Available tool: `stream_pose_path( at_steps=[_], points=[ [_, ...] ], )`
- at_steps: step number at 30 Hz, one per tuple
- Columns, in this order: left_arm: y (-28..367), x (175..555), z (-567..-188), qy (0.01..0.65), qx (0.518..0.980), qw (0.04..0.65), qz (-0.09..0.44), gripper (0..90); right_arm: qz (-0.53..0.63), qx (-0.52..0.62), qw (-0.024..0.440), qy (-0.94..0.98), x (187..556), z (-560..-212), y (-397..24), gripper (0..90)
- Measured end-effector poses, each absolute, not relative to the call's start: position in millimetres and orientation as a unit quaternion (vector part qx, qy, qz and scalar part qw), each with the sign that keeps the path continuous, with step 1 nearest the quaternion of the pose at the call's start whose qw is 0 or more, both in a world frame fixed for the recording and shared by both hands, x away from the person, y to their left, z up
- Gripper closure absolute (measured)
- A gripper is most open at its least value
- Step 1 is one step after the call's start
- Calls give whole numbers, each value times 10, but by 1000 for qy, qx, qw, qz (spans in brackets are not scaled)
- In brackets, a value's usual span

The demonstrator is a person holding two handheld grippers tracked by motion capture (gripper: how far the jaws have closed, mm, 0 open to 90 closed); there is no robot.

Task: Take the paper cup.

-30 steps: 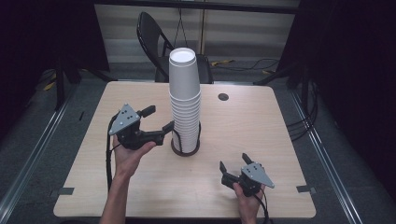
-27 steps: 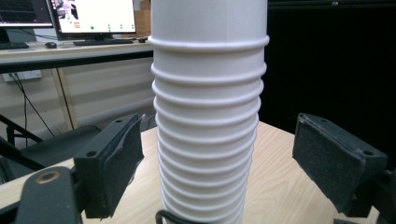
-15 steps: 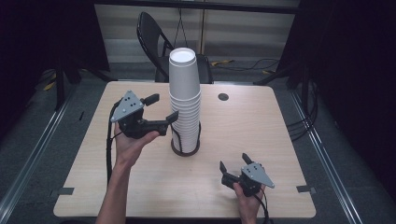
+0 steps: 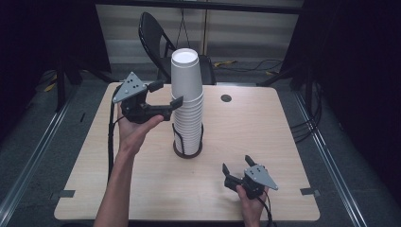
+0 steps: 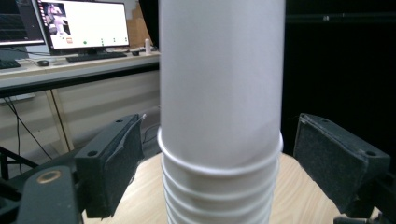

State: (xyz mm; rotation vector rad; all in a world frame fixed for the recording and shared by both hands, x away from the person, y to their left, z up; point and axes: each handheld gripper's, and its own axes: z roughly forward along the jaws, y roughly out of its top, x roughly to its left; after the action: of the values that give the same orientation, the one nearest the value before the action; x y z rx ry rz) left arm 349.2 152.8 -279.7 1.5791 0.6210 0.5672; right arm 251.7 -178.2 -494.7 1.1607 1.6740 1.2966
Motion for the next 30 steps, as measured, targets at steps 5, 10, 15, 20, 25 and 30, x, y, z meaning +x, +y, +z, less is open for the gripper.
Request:
stream_pose_path(
  at_steps=[5,10,15,20,25,30],
  points=[
    [1520,3549,-2745,271,690,625,244,153,503,451,354,646,2521,-4947,-1787,131],
    [1473,3638,-2713,270,691,627,236,153,504,451,354,647,2518,-4947,-1788,131],
    [1390,3746,-2711,268,701,622,223,90,504,450,354,646,2520,-4947,-1787,131],
    [1284,3804,-2688,269,708,613,225,34,505,450,353,647,2517,-4947,-1790,130],
    [1222,3831,-2663,267,712,608,229,33,505,449,352,647,2518,-4947,-1791,130],
    [1139,3901,-2646,270,719,599,227,19,505,449,353,647,2517,-4947,-1789,131]
  ],
)
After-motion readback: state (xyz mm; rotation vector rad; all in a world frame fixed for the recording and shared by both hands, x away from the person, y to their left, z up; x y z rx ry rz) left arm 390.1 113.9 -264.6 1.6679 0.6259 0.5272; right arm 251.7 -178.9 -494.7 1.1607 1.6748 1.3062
